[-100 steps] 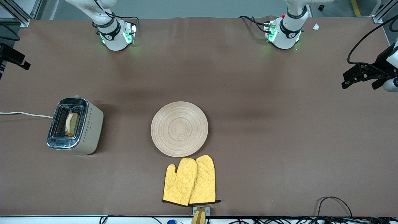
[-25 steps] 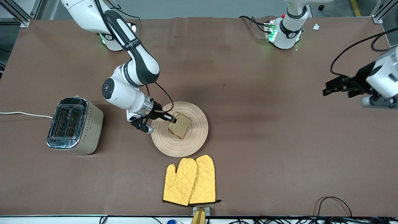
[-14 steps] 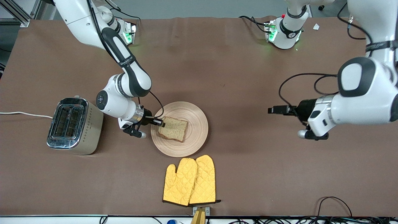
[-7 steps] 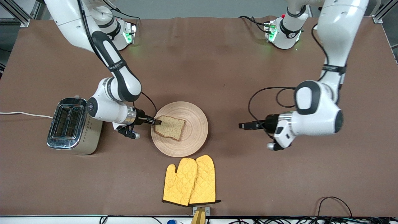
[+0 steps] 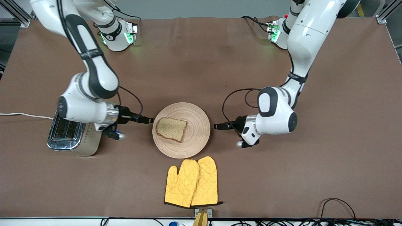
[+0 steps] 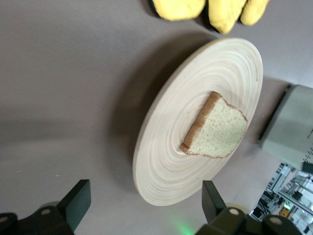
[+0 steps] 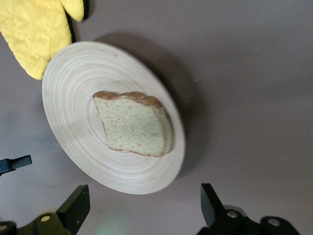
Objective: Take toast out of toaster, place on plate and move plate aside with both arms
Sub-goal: 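Release the toast onto the plate while the left gripper reaches the plate rim, then grasp the plate rim with the left gripper while the right gripper withdraws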
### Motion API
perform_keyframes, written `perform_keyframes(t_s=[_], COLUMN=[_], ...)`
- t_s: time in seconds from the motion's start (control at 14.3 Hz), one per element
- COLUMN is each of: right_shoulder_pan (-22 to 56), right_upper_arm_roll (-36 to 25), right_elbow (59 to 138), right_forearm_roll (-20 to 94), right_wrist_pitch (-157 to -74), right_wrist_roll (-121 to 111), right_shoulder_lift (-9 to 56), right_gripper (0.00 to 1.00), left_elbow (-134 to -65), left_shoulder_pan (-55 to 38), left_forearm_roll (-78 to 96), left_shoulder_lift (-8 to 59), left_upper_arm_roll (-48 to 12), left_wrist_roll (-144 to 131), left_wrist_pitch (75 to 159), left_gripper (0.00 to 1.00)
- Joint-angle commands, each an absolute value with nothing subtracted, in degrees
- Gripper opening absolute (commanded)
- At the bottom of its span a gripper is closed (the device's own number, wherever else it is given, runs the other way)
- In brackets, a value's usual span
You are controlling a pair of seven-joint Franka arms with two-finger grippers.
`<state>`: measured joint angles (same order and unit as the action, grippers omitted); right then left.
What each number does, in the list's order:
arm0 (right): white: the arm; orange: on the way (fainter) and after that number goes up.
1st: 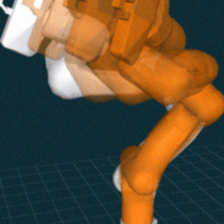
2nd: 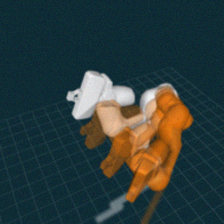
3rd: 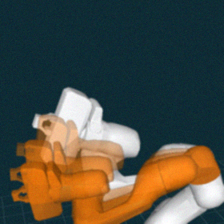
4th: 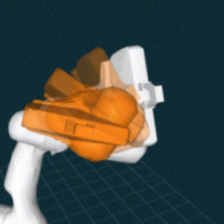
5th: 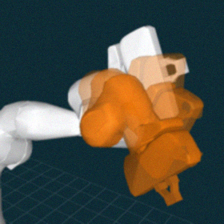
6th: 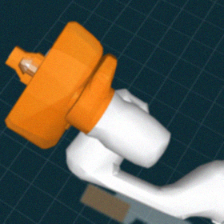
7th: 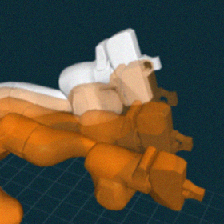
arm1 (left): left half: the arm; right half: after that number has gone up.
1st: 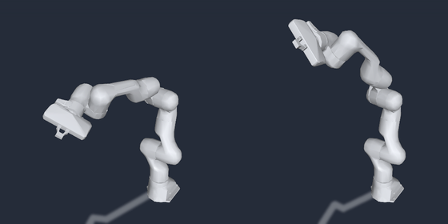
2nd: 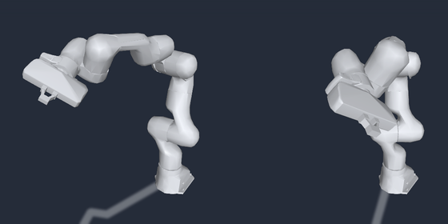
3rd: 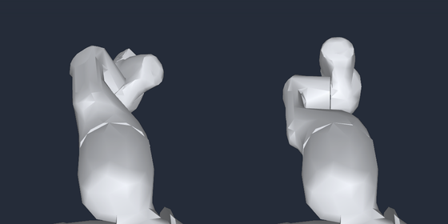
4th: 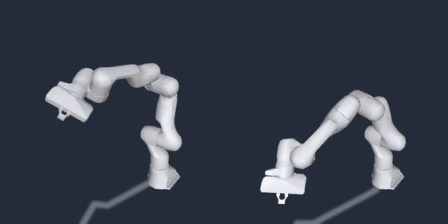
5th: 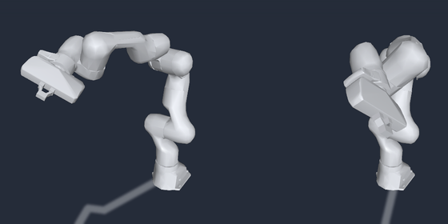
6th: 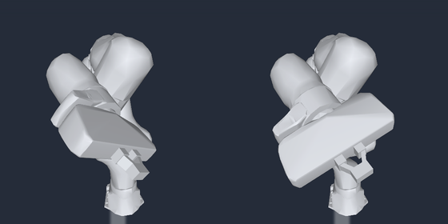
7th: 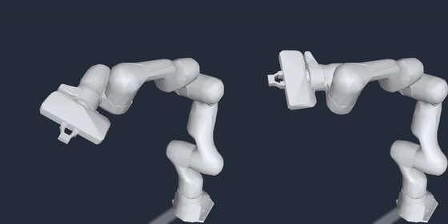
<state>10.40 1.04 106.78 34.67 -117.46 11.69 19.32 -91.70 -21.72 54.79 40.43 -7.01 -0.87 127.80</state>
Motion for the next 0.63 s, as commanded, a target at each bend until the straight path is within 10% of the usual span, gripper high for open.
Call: perform_keyframes(t_s=[0.0, 0.56], right_shoulder_pan=[8.97, 3.09], right_upper_arm_roll=[-1.22, -2.99], right_elbow=[107.06, 98.61], right_forearm_roll=[27.46, 4.06], right_wrist_pitch=[-111.91, -96.69], right_wrist_roll=[12.22, 4.58], right_shoulder_lift=[12.76, 3.35], right_gripper=[1.0, 1.0], left_elbow=[-91.23, -90.62], left_shoulder_pan=[-21.44, -26.98], left_forearm_roll=[59.31, 63.71], left_shoulder_lift=[42.01, 47.9], left_upper_arm_roll=[-7.82, -7.91], left_wrist_roll=[4.64, 9.4], left_wrist_pitch=[128.58, 138.87], left_gripper=[1.0, 1.0])
